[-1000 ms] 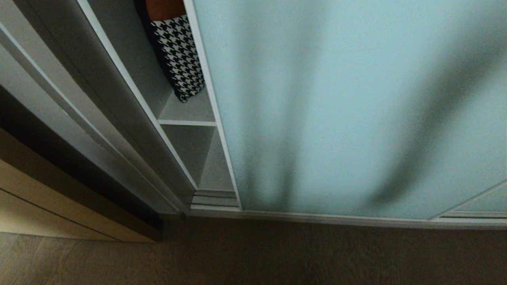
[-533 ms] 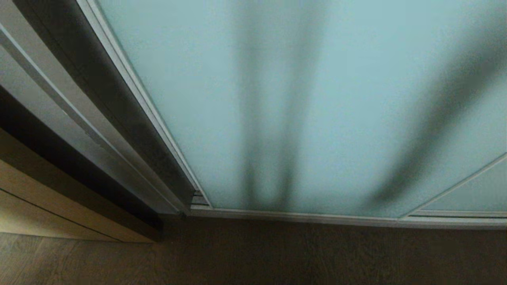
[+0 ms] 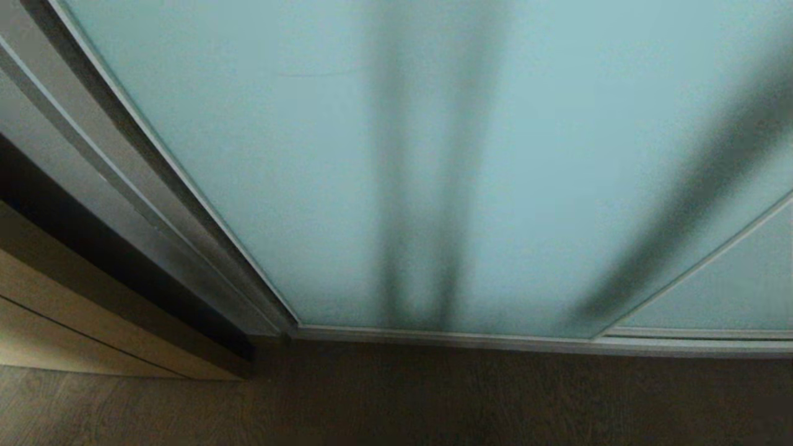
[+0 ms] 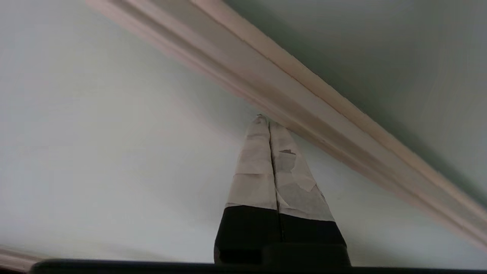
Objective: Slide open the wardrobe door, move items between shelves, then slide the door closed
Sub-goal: Close the door
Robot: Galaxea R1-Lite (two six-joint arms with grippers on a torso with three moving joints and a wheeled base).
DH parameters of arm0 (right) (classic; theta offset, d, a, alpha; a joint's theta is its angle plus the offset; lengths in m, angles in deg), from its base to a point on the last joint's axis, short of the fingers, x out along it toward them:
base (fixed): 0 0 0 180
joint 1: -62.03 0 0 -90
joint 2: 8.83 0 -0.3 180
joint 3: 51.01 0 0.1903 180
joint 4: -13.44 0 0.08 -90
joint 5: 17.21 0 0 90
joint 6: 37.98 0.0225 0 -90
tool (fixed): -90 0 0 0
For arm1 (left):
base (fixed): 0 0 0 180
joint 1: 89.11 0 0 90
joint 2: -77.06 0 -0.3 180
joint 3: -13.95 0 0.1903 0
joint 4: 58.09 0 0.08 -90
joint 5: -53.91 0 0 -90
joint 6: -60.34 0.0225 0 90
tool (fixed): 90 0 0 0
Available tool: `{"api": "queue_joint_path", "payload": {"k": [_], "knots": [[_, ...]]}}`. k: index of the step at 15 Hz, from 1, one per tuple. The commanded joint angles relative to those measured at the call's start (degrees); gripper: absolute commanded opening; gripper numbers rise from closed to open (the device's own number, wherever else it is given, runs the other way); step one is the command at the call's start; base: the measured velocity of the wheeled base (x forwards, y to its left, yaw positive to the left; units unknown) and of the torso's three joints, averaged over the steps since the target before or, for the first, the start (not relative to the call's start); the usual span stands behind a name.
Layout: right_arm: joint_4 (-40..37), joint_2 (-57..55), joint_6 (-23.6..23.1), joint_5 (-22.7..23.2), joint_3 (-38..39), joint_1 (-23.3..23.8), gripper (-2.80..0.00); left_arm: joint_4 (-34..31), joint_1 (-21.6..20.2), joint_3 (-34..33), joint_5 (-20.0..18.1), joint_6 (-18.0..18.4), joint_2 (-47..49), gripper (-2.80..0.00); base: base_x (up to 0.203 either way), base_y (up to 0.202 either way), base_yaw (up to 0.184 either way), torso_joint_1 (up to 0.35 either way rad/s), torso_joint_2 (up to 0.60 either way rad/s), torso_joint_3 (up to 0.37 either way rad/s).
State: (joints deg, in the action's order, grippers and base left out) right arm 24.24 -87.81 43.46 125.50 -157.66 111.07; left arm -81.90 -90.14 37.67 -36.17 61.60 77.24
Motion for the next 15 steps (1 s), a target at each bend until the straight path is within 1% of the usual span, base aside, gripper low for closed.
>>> {"api": "queue_joint_path", "payload": {"k": [1, 2, 4, 6, 7, 15], "knots": [[-3.59, -3.62, 0.19, -3.28, -2.97, -3.68, -2.8, 0.0, -0.02, 0.0, -0.01, 0.06, 0.08, -2.8, 0.0, 0.0, 0.0, 0.0, 0.0, 0.0], [-5.44, -4.19, -0.72, -4.28, -3.59, -4.59, -2.8, 0.0, -0.02, 0.0, -0.01, -0.01, 0.08, -2.8, 0.0, 0.0, 0.0, 0.0, 0.0, 0.0], [-8.41, -4.7, -4.68, -5.25, -3.71, -6.27, -2.8, 0.0, -0.02, 0.0, -0.01, -0.03, 0.08, -2.8, 0.0, 0.0, 0.0, 0.0, 0.0, 0.0], [-11.88, -5.36, -8.35, -8.98, -4.82, -8.03, -2.8, 0.0, -0.02, 0.0, -0.01, -0.01, 0.08, -2.8, 0.0, 0.0, 0.0, 0.0, 0.0, 0.0], [-13.13, -5.39, -9.29, -10.05, -5.19, -8.31, -2.8, 0.0, -0.02, 0.0, -0.01, 0.0, 0.08, -2.8, 0.0, 0.0, 0.0, 0.0, 0.0, 0.0], [-14.75, -2.76, -9.73, -10.17, -4.7, -11.24, -2.8, 0.0, -0.02, 0.0, -0.01, -0.02, 0.08, -2.8, 0.0, 0.0, 0.0, 0.0, 0.0, 0.0]]}}
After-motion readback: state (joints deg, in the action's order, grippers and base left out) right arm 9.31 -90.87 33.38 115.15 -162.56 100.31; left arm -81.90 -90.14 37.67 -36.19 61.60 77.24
